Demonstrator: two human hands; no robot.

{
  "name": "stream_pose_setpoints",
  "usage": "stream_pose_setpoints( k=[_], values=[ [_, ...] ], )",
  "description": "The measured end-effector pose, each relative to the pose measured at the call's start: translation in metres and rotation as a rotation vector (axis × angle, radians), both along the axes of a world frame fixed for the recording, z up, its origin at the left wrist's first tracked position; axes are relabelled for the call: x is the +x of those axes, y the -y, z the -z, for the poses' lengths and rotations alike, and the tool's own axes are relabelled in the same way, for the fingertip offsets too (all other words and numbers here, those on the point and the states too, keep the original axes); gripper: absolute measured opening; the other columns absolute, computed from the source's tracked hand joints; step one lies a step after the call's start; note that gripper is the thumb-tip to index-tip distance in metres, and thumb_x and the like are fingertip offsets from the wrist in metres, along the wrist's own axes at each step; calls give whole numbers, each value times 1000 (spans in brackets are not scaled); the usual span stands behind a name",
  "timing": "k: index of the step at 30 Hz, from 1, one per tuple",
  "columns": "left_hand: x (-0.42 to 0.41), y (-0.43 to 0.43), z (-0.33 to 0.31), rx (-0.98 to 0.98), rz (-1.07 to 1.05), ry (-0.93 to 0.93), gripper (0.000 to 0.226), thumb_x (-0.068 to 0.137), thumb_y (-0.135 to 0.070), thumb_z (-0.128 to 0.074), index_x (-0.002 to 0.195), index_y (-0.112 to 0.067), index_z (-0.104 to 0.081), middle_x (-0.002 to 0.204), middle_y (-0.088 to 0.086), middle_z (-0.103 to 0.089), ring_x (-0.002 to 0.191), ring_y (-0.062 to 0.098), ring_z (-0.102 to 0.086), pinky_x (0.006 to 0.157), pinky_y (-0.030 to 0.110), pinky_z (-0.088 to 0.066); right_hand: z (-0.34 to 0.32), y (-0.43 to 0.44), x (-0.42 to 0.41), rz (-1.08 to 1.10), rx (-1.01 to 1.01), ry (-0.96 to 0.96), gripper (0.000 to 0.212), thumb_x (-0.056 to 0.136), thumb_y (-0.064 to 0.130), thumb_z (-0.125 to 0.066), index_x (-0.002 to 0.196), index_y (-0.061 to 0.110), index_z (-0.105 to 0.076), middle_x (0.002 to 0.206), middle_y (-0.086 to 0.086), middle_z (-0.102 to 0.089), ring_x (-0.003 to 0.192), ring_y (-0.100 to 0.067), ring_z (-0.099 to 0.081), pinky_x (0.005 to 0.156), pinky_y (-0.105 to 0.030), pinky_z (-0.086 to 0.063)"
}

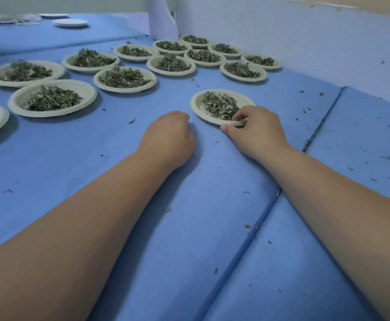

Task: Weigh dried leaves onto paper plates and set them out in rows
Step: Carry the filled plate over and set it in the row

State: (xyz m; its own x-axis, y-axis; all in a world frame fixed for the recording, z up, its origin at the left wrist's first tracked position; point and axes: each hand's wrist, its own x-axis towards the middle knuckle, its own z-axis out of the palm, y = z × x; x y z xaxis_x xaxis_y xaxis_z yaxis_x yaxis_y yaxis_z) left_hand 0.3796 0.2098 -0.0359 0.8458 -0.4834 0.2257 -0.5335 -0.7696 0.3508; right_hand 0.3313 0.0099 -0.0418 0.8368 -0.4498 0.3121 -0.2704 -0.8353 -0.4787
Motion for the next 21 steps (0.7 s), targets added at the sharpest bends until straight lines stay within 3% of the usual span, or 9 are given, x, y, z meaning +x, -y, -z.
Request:
stream_pose_setpoints(
  k=[3,9,11,13,14,16,21],
  values=[
    [0,6,3,71,6,34,16,97,-13,-42,81,-13,-41,99,10,-52,88,31,-48,72,39,-35,0,2,31,35,49,-1,29,80,55,-74,90,30,-63,88,10,-57,101,-21,-59,84,-34,-49],
    [0,8,8,46,-2,65,34,98,-19,-43,70,-22,-25,92,1,-41,82,25,-39,70,38,-30,3,9,76,44,53,25,31,83,54,-72,100,29,-67,110,1,-68,115,-26,-59,92,-34,-48],
    [-1,10,10,-13,25,61,26,97,-17,-44,73,-19,-35,94,2,-44,85,26,-44,70,37,-30,2,11,87,42,40,40,35,84,52,-72,106,25,-70,115,-2,-69,114,-26,-59,88,-29,-43],
    [1,12,11,-68,53,41,12,95,-16,-45,92,-11,-56,104,5,-57,96,29,-54,73,39,-37,3,13,97,46,38,50,35,84,51,-73,106,23,-70,114,-3,-70,112,-26,-60,86,-29,-43],
    [2,11,11,-79,54,34,18,95,-15,-46,103,-9,-61,111,7,-61,101,30,-56,78,40,-42,3,12,101,47,40,50,35,84,51,-73,105,23,-70,113,-3,-70,111,-26,-61,87,-29,-44],
    [2,10,9,-78,47,26,25,95,-16,-47,112,-9,-63,117,7,-63,106,30,-58,85,43,-47,3,12,110,49,49,49,34,84,51,-73,104,24,-70,112,-3,-70,110,-26,-62,86,-30,-45],
    [0,11,10,-68,57,60,24,94,-16,-47,109,-9,-63,113,7,-63,103,30,-58,83,43,-47,4,13,124,47,29,42,33,86,50,-71,103,22,-67,107,-2,-68,106,-26,-60,80,-29,-43]
  ],
)
